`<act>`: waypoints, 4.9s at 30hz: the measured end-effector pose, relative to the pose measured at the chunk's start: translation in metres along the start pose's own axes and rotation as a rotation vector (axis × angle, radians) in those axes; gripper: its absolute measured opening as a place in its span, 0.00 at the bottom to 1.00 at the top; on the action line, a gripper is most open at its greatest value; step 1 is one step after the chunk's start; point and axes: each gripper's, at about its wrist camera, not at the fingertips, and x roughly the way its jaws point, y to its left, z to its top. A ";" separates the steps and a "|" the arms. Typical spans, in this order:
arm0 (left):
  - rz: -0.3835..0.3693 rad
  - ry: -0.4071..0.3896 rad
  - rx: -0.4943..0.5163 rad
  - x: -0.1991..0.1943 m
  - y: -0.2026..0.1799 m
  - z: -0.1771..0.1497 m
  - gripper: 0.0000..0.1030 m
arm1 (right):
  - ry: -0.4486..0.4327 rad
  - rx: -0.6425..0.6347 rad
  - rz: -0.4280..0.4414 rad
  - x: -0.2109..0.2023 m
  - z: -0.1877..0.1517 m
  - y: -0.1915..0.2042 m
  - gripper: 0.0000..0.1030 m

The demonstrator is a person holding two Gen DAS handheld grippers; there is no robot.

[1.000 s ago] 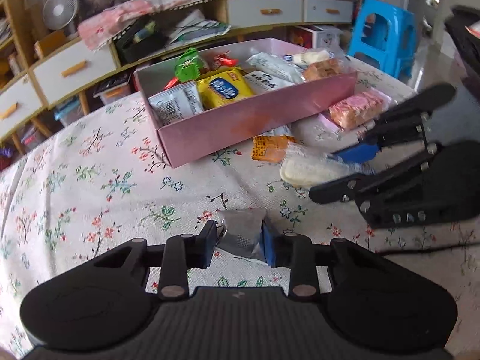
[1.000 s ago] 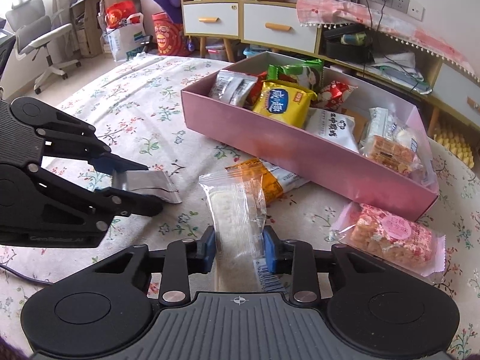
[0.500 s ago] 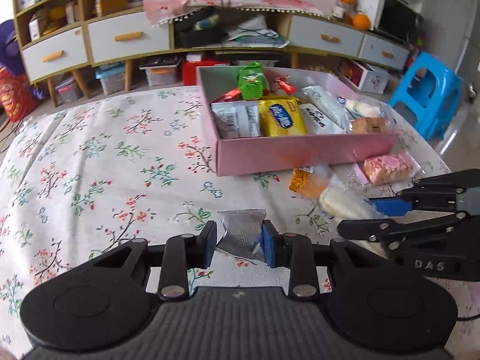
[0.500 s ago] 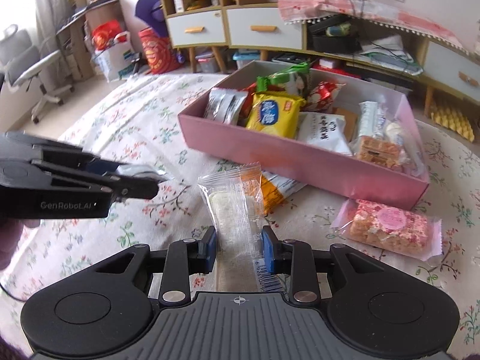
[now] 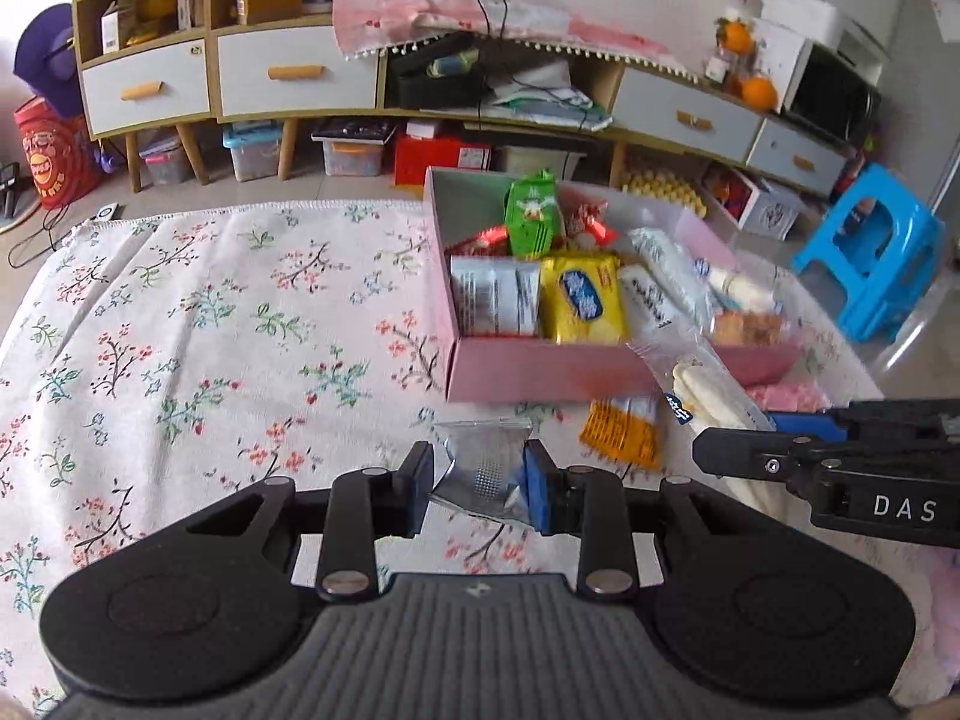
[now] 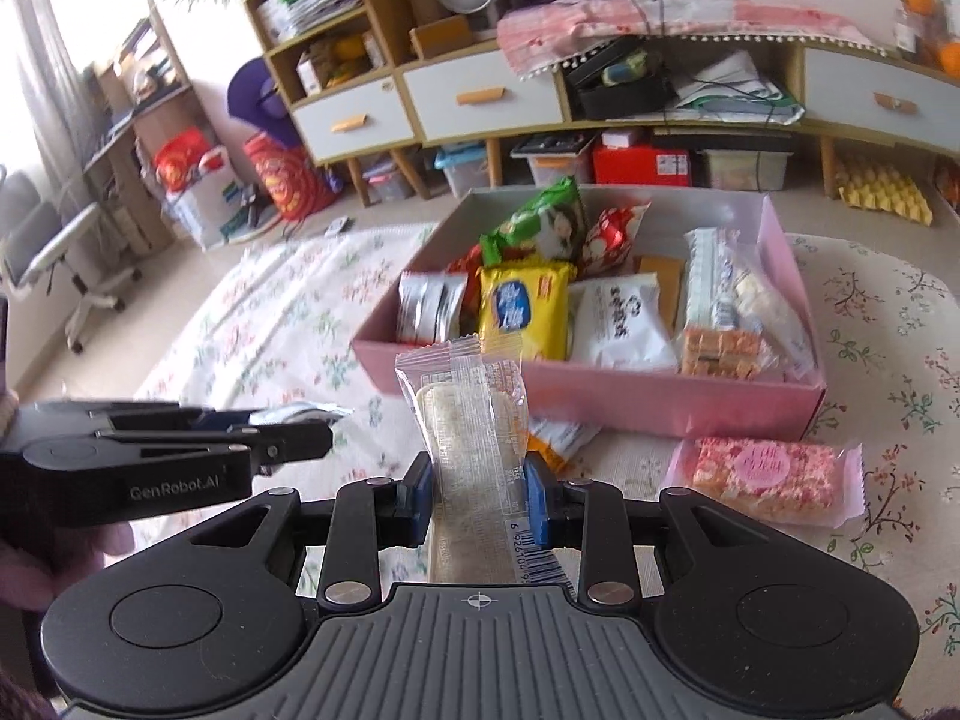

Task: Organize snacks
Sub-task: 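Carry the foil packet and rice-cake pack over the pink box, then open both tools to release the snacks into the pink box, then withdraw both open tools toward the last two snacks, then grasp the orange-and-white wafer packet with the left tool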

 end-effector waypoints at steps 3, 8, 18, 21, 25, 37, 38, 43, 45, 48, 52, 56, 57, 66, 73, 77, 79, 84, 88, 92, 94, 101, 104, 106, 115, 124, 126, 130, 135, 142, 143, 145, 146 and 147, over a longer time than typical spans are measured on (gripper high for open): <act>-0.010 -0.034 -0.043 -0.003 0.003 0.008 0.28 | -0.024 0.040 -0.010 -0.004 0.007 -0.007 0.29; -0.031 -0.064 -0.097 0.006 0.001 0.020 0.28 | -0.053 0.122 -0.035 -0.008 0.023 -0.029 0.29; -0.053 -0.133 -0.052 0.033 -0.012 0.047 0.28 | -0.071 0.330 -0.046 0.016 0.051 -0.084 0.29; -0.036 -0.143 -0.032 0.043 -0.014 0.054 0.28 | -0.080 0.356 -0.040 0.026 0.060 -0.092 0.29; -0.003 -0.157 -0.021 0.056 -0.011 0.069 0.28 | -0.084 0.374 -0.029 0.040 0.069 -0.098 0.29; 0.038 -0.150 0.010 0.085 -0.013 0.085 0.29 | -0.085 0.349 -0.053 0.068 0.083 -0.101 0.29; 0.044 -0.146 0.008 0.087 -0.012 0.085 0.29 | -0.085 0.349 -0.052 0.070 0.084 -0.102 0.29; 0.052 -0.152 -0.006 0.088 -0.008 0.086 0.35 | -0.100 0.350 -0.055 0.071 0.086 -0.102 0.33; 0.031 -0.153 -0.015 0.088 -0.006 0.087 0.41 | -0.103 0.349 -0.053 0.071 0.086 -0.103 0.47; 0.020 -0.161 -0.021 0.086 -0.008 0.087 0.55 | -0.112 0.352 -0.041 0.068 0.086 -0.105 0.54; 0.037 -0.171 0.012 0.082 -0.014 0.085 0.62 | -0.113 0.322 -0.047 0.064 0.086 -0.101 0.54; 0.032 -0.168 0.013 0.076 -0.015 0.084 0.66 | -0.112 0.312 -0.046 0.057 0.087 -0.097 0.57; 0.033 -0.165 0.010 0.074 -0.016 0.083 0.67 | -0.110 0.311 -0.045 0.055 0.087 -0.097 0.57; 0.035 -0.138 0.019 0.036 -0.015 0.073 0.87 | -0.114 0.263 -0.052 0.017 0.085 -0.075 0.73; 0.045 -0.147 0.012 0.009 -0.017 0.060 0.93 | -0.101 0.222 -0.048 -0.010 0.069 -0.054 0.82; 0.063 -0.133 0.032 -0.001 -0.022 0.050 0.94 | -0.086 0.223 -0.046 -0.022 0.059 -0.049 0.82; 0.064 -0.131 0.031 -0.006 -0.022 0.045 0.95 | -0.081 0.220 -0.055 -0.028 0.054 -0.047 0.83; 0.045 -0.107 0.007 -0.016 -0.021 0.033 0.96 | -0.053 0.196 -0.102 -0.040 0.043 -0.041 0.84; 0.046 -0.095 0.009 -0.020 -0.022 0.025 0.99 | -0.045 0.167 -0.119 -0.047 0.030 -0.037 0.87; 0.025 -0.086 -0.017 -0.019 -0.019 0.011 1.00 | -0.047 0.152 -0.126 -0.048 0.018 -0.037 0.87; 0.019 -0.077 -0.025 -0.017 -0.018 0.002 1.00 | -0.054 0.147 -0.134 -0.046 0.010 -0.039 0.88; 0.039 -0.064 0.021 -0.010 -0.019 -0.018 1.00 | -0.090 0.025 -0.218 -0.042 -0.015 -0.041 0.89; 0.047 -0.073 0.060 -0.007 -0.021 -0.023 1.00 | -0.079 -0.029 -0.230 -0.040 -0.024 -0.044 0.95; 0.054 -0.082 0.088 -0.003 -0.024 -0.026 1.00 | -0.059 -0.067 -0.234 -0.037 -0.031 -0.046 0.95; 0.025 -0.068 0.181 0.035 -0.046 -0.035 0.98 | 0.001 -0.218 -0.287 -0.014 -0.049 -0.054 0.95; -0.020 -0.051 0.155 0.065 -0.059 -0.026 0.82 | -0.010 -0.293 -0.299 0.007 -0.043 -0.080 0.95; -0.023 -0.058 0.147 0.067 -0.063 -0.025 0.80 | -0.004 -0.283 -0.296 0.011 -0.040 -0.088 0.95; -0.027 -0.051 0.175 0.073 -0.076 -0.022 0.76 | 0.003 -0.245 -0.308 0.018 -0.033 -0.100 0.95; 0.044 -0.047 0.231 0.078 -0.094 -0.020 0.71 | -0.003 -0.234 -0.273 0.021 -0.029 -0.108 0.95; 0.033 -0.030 0.230 0.073 -0.092 -0.016 0.34 | -0.008 -0.252 -0.232 0.024 -0.030 -0.104 0.95; 0.029 -0.028 0.240 0.072 -0.092 -0.017 0.34 | -0.010 -0.252 -0.224 0.023 -0.030 -0.103 0.95; 0.016 -0.013 0.248 0.071 -0.092 -0.018 0.34 | -0.011 -0.261 -0.215 0.022 -0.030 -0.099 0.93; 0.005 -0.001 0.248 0.069 -0.092 -0.017 0.34 | -0.008 -0.268 -0.205 0.021 -0.030 -0.097 0.93; -0.005 0.010 0.248 0.067 -0.092 -0.018 0.34 | -0.008 -0.277 -0.195 0.020 -0.030 -0.095 0.92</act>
